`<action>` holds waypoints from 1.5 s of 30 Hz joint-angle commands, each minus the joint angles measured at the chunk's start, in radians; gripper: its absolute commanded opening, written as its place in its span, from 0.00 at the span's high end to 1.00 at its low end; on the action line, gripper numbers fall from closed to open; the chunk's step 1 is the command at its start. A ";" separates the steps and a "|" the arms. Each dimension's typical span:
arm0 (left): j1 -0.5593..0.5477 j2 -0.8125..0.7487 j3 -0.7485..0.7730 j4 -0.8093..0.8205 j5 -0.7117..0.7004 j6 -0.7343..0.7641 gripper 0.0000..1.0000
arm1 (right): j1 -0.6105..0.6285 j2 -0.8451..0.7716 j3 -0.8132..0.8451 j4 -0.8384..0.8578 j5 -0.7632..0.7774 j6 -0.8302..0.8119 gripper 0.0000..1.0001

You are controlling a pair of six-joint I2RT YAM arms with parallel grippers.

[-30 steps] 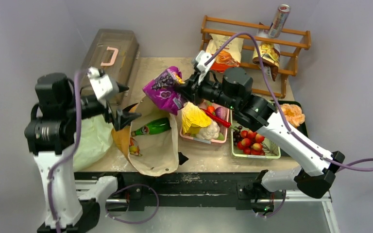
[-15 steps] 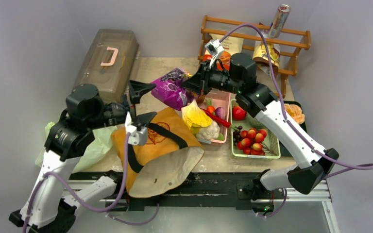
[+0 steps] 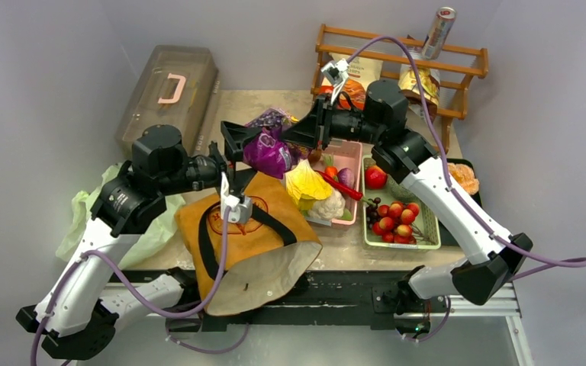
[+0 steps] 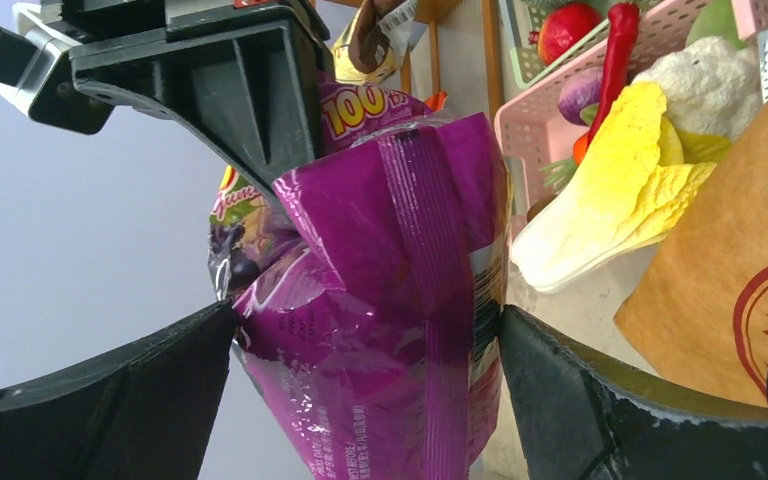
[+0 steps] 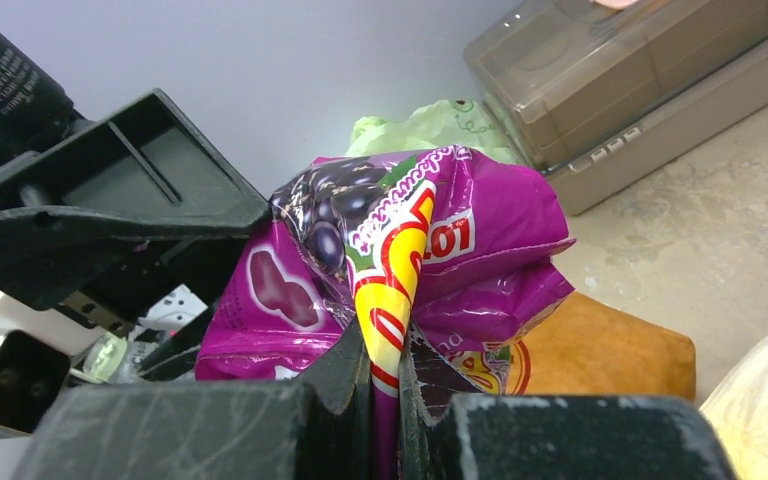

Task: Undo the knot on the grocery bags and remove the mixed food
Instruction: Pick up the fake candies from the takeout bag, then place the fake candies on the shelf.

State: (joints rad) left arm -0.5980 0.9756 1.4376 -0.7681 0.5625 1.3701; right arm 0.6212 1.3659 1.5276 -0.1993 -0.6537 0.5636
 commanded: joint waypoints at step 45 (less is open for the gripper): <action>0.152 0.205 0.310 0.021 0.516 -1.086 0.96 | 0.035 -0.066 0.119 -0.359 -0.176 -1.057 0.01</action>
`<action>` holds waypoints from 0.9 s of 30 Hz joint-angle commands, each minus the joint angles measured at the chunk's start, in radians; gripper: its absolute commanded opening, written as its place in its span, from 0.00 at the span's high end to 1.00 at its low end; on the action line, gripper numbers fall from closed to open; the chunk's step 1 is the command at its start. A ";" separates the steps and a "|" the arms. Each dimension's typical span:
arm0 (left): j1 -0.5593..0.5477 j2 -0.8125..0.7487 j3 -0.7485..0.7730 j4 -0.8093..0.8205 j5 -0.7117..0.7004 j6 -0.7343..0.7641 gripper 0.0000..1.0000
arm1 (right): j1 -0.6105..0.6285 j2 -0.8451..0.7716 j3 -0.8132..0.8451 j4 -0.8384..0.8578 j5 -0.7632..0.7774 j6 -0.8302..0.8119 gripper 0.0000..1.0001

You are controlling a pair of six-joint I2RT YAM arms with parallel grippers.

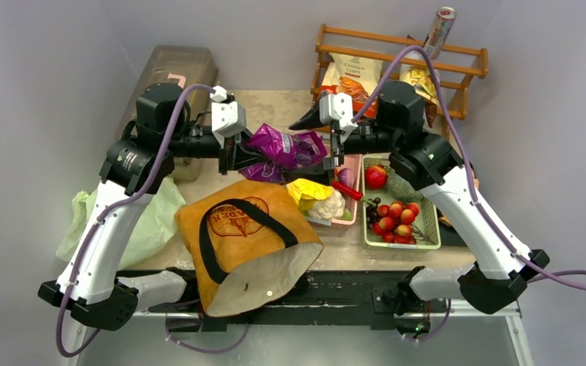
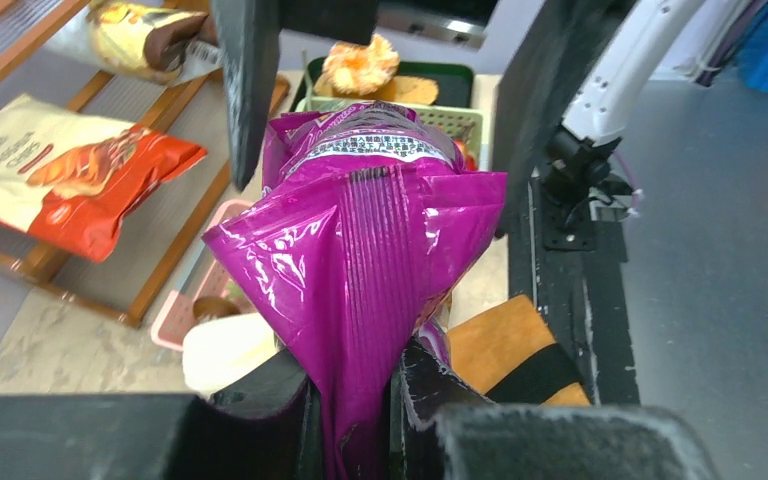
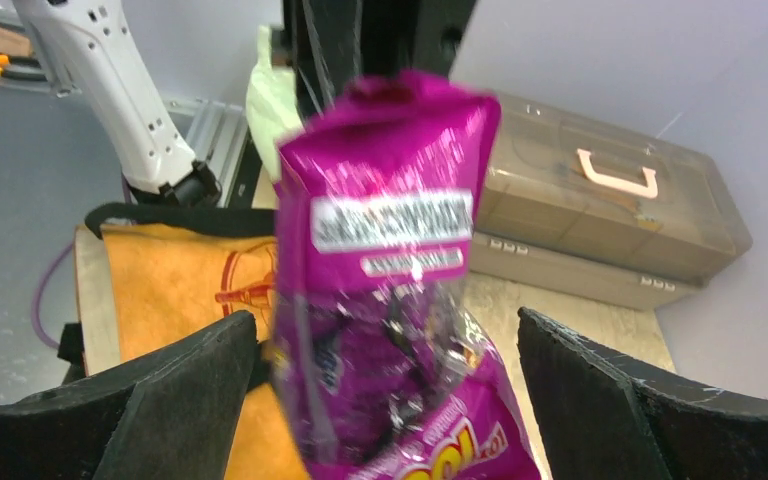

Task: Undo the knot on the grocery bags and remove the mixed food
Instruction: Place the fake candies on the shelf.

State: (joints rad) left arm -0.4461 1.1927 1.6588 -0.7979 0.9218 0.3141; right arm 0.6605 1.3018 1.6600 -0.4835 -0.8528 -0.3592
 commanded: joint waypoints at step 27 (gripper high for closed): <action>0.126 0.065 0.119 0.242 -0.179 -0.384 0.22 | -0.277 -0.108 -0.264 0.115 0.142 0.635 1.00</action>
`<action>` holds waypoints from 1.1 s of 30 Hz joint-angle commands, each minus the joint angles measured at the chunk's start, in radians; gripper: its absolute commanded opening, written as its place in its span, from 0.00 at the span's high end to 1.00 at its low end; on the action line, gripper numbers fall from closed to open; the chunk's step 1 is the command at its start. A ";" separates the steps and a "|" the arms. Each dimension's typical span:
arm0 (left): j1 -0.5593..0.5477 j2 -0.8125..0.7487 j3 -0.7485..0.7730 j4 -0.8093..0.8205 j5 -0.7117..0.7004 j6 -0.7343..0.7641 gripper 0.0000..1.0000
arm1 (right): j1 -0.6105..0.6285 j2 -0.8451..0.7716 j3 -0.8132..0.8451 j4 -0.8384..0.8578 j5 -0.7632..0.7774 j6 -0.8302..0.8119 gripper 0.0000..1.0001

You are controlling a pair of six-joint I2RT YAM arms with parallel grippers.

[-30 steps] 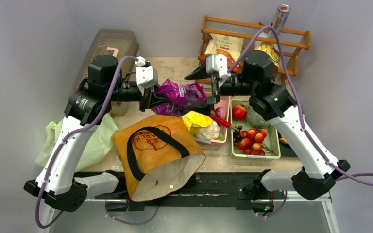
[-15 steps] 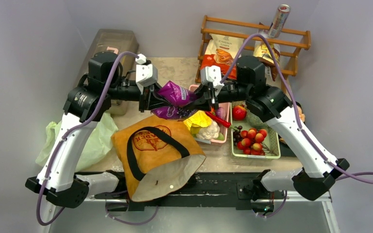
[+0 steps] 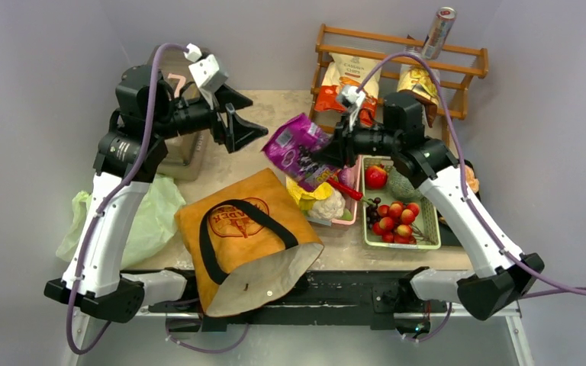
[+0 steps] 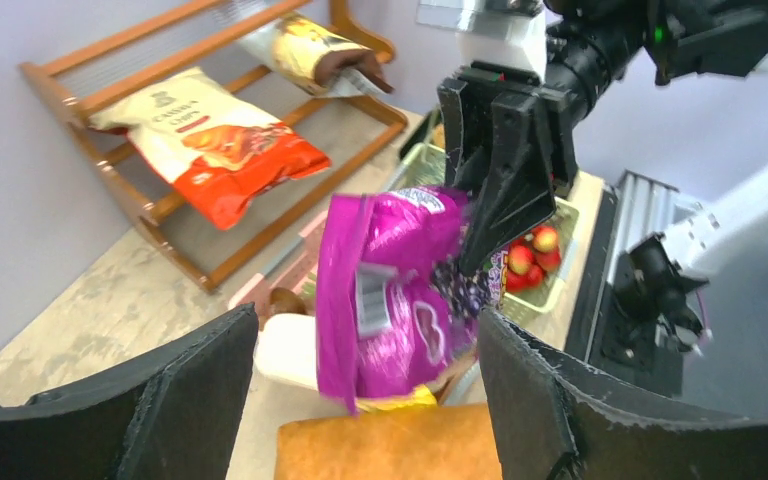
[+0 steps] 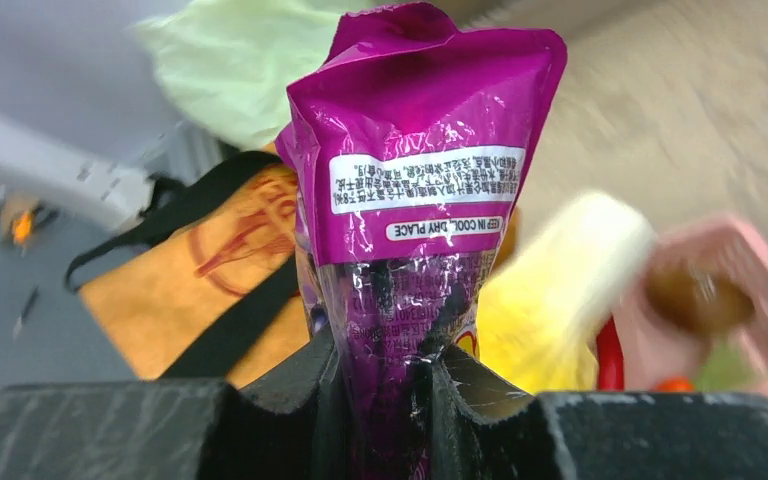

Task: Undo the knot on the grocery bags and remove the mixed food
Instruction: Place the fake candies on the shelf.

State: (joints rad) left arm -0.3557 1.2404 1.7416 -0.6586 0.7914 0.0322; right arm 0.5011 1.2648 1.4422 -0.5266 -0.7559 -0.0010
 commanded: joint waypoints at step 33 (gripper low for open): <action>-0.230 -0.037 -0.169 0.001 -0.150 0.499 0.17 | -0.672 -0.034 -0.263 0.031 0.224 0.930 1.00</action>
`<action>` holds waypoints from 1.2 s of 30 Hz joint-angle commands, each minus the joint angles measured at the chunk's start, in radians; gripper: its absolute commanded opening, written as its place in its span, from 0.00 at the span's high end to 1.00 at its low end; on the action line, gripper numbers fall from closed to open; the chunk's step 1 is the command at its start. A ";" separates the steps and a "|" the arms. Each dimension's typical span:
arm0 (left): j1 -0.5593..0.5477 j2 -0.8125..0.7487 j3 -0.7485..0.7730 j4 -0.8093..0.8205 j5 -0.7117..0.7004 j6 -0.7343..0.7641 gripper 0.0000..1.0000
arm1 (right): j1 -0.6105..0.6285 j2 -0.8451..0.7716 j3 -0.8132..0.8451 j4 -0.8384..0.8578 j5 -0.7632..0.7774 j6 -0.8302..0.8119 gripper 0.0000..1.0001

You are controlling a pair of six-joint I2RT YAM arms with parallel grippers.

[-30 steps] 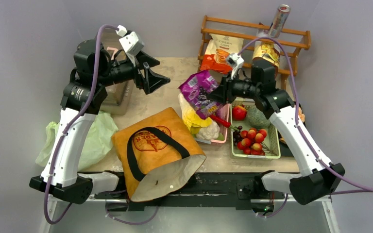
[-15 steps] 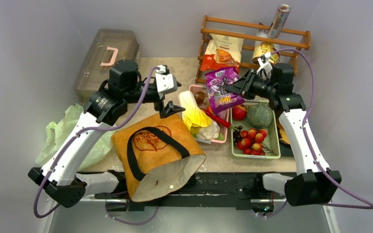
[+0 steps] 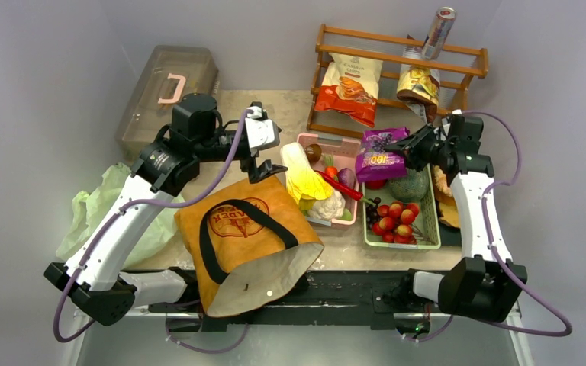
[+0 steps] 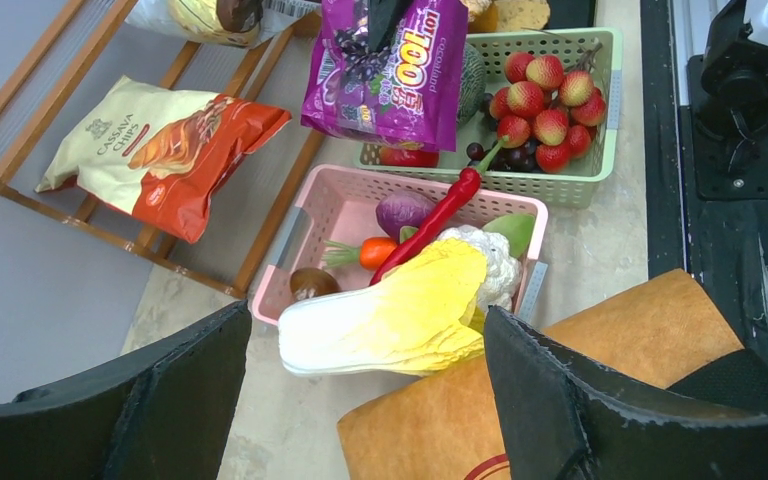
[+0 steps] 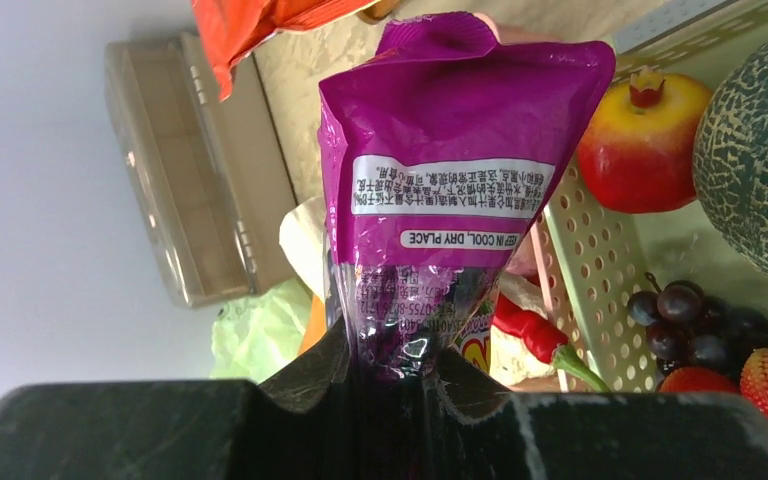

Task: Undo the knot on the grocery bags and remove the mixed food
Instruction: Place the fake candies on the shelf.

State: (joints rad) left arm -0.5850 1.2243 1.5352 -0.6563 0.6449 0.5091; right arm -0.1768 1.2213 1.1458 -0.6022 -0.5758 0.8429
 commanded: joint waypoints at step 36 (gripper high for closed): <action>-0.001 -0.002 0.057 -0.089 -0.050 0.067 0.16 | 0.079 0.148 -0.134 0.590 0.653 0.540 1.00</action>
State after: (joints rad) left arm -0.5850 1.2201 1.5410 -0.7403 0.5892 0.5442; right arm -0.0948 1.3857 0.9939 -0.1925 -0.0772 1.3186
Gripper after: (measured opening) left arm 0.836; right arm 0.150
